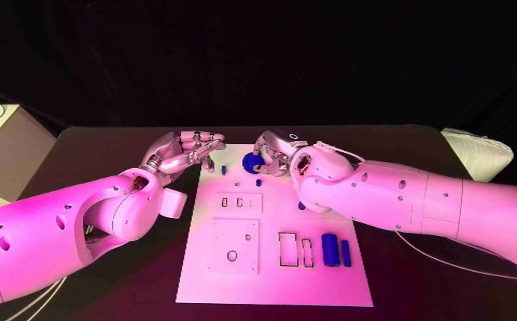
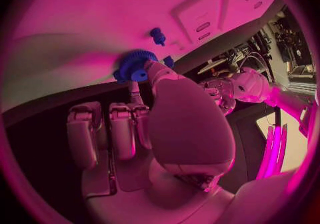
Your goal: Assemble the parts on the task board
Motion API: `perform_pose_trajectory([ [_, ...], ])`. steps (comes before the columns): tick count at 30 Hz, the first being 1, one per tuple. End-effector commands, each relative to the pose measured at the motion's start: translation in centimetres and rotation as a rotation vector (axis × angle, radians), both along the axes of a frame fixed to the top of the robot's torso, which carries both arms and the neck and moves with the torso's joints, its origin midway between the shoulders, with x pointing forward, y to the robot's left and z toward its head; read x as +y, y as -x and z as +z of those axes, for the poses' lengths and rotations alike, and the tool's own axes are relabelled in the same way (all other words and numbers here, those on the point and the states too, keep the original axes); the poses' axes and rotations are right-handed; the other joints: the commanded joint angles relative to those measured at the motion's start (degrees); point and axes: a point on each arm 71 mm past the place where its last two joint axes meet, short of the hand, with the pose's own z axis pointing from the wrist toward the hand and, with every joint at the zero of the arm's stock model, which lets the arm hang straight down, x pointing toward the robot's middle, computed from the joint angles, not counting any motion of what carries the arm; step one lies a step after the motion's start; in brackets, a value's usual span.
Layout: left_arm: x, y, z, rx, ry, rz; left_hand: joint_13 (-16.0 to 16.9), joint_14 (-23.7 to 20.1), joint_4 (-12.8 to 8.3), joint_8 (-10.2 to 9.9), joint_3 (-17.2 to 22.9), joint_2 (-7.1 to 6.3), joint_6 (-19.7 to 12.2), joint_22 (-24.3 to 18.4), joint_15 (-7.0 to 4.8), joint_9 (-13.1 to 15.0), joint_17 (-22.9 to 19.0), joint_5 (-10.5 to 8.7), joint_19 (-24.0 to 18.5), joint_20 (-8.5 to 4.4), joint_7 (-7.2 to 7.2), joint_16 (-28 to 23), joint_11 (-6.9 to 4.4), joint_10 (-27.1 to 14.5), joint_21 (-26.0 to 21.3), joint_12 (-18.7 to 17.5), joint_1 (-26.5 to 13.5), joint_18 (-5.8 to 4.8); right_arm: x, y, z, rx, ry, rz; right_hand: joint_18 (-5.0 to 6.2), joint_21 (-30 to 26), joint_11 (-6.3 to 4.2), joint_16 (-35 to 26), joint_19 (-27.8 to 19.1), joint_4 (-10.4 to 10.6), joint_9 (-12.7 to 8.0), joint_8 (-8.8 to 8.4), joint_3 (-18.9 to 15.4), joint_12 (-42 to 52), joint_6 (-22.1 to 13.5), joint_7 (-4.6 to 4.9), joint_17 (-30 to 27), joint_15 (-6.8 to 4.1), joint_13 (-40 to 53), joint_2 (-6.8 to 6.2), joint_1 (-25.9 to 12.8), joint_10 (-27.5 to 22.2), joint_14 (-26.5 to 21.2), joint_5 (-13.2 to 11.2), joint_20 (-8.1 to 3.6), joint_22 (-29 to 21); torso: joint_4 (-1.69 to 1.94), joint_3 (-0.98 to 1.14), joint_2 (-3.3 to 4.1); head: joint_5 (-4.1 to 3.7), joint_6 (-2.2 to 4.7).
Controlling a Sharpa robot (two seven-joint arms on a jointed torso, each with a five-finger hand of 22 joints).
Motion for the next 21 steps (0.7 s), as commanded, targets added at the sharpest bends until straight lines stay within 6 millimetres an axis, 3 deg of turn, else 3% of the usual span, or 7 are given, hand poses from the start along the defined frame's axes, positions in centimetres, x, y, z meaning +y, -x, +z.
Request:
perform_pose_trajectory([
  [1, -0.27, 0.05, 0.13, -0.002, 0.012, -0.019, 0.0, -0.3, 0.0, -0.4, 0.4, 0.1, -0.4, 0.1, 0.16, 0.1, -0.1, -0.31, -0.4, -0.11, 0.04, 0.3, 0.02, -0.4, 0.2, -0.2, -0.3, 0.84, 0.03, -0.06, -0.2, -0.001, 0.03, 0.002, -0.67, 0.1, -0.41, 0.1, 6.0, 0.1, 0.3, 1.42, 0.4, 0.2, 3.3, -1.86, 11.9, -0.39, 15.1, 0.24, -0.6, 6.0, 5.4, 0.1, -0.36, 14.7, -0.11, 0.0, 0.01, 0.06, -0.03],
  [4, -0.27, 0.06, 0.13, -0.002, 0.012, -0.019, 0.0, -0.3, 0.0, -0.4, 0.4, 0.1, -0.4, 0.1, 0.16, 0.1, -0.1, -0.31, -0.4, -0.11, 0.04, 0.3, 0.02, -0.4, 0.2, -0.2, -0.3, 0.84, 0.1, -0.07, -0.29, 0.004, 0.033, 0.006, -0.66, 0.1, -0.34, 0.1, 5.9, 0.1, 0.3, 1.32, 0.5, 0.2, 3.1, -1.77, 11.9, -0.35, 15.1, -0.01, -0.9, 6.0, 5.4, 0.0, -0.33, 14.6, -0.13, 0.0, 0.02, 0.07, -0.08],
  [8, -0.27, 0.05, 0.13, -0.002, 0.012, -0.019, 0.0, -0.3, 0.0, -0.4, 0.4, 0.1, -0.4, 0.1, 0.16, 0.1, -0.1, -0.31, -0.4, -0.11, 0.04, 0.3, 0.02, -0.4, 0.2, -0.2, -0.3, 0.84, 0.14, -0.08, -0.4, 0.012, 0.028, 0.013, -0.59, -0.1, 0.16, 0.1, 5.8, 0.4, -0.1, 0.55, 0.3, 0.2, 1.9, -1.18, 11.7, 0.05, 15.1, -1.36, -2.5, 6.0, 5.3, -0.3, -0.06, 14.4, -0.11, -0.02, -0.03, 0.08, -0.11],
  [12, -0.25, 0.04, 0.12, -0.002, 0.011, -0.018, 0.0, -0.3, 0.0, -0.4, 0.4, 0.1, -0.4, 0.1, 0.16, 0.1, -0.1, -0.31, -0.4, -0.11, 0.04, 0.3, 0.02, -0.4, 0.2, -0.2, -0.3, 0.84, 0.09, -0.1, -0.45, 0.02, 0.018, 0.019, -0.49, -0.5, 1.31, 0.0, 5.6, 0.8, -1.0, -1.68, -2.3, 0.2, -1.7, 0.1, 11.6, 1.21, 15.1, -2.96, -6.1, 6.0, 5.3, -1.1, 0.85, 14.1, -0.08, -0.04, -0.04, 0.06, -0.11],
  [13, -0.24, 0.04, 0.12, -0.002, 0.011, -0.018, 0.0, -0.3, 0.0, -0.4, 0.4, 0.1, -0.4, 0.1, 0.16, 0.1, -0.1, -0.31, -0.4, -0.11, 0.04, 0.3, 0.02, -0.4, 0.2, -0.2, -0.3, 0.84, 0.08, -0.1, -0.48, 0.025, 0.016, 0.022, -0.44, -0.6, 1.76, 0.0, 5.5, 0.7, -1.3, -2.52, -4.9, 0.2, -2.7, 0.56, 11.5, 1.64, 15.1, -2.47, -8.3, 6.0, 5.3, -2.1, 1.44, 13.9, -0.06, -0.03, -0.05, 0.05, -0.13],
  [16, -0.23, 0.03, 0.12, -0.001, 0.011, -0.018, 0.0, -0.3, 0.0, -0.4, 0.4, 0.1, -0.4, 0.1, 0.16, 0.1, -0.1, -0.31, -0.4, -0.11, 0.04, 0.3, 0.02, -0.4, 0.2, -0.2, -0.3, 0.84, 0.05, -0.06, -0.55, 0.035, 0.013, 0.028, -0.42, -0.7, 2.08, 0.0, 5.4, 0.9, -1.5, -3.13, -7.5, 0.2, -3.3, 0.86, 11.4, 1.99, 15.1, -1.79, -9.6, 6.0, 5.3, -2.4, 1.8, 13.9, -0.1, -0.01, -0.03, 0.07, -0.12],
  [21, -0.21, 0.04, 0.12, -0.001, 0.011, -0.017, 0.0, -0.3, 0.0, -0.4, 0.4, 0.1, -0.4, 0.1, 0.16, 0.1, -0.1, -0.31, -0.4, -0.11, 0.04, 0.3, 0.02, -0.4, 0.2, -0.2, -0.3, 0.84, -0.03, -0.02, -0.71, 0.053, 0.015, 0.033, -0.41, -0.7, 2.14, 0.0, 5.4, 1.0, -1.5, -3.3, -8.7, 0.2, -3.1, 0.91, 11.5, 2.07, 15.1, -0.95, -10.6, 6.0, 5.3, -2.0, 1.94, 13.8, -0.14, 0.02, 0.0, 0.03, -0.08],
])
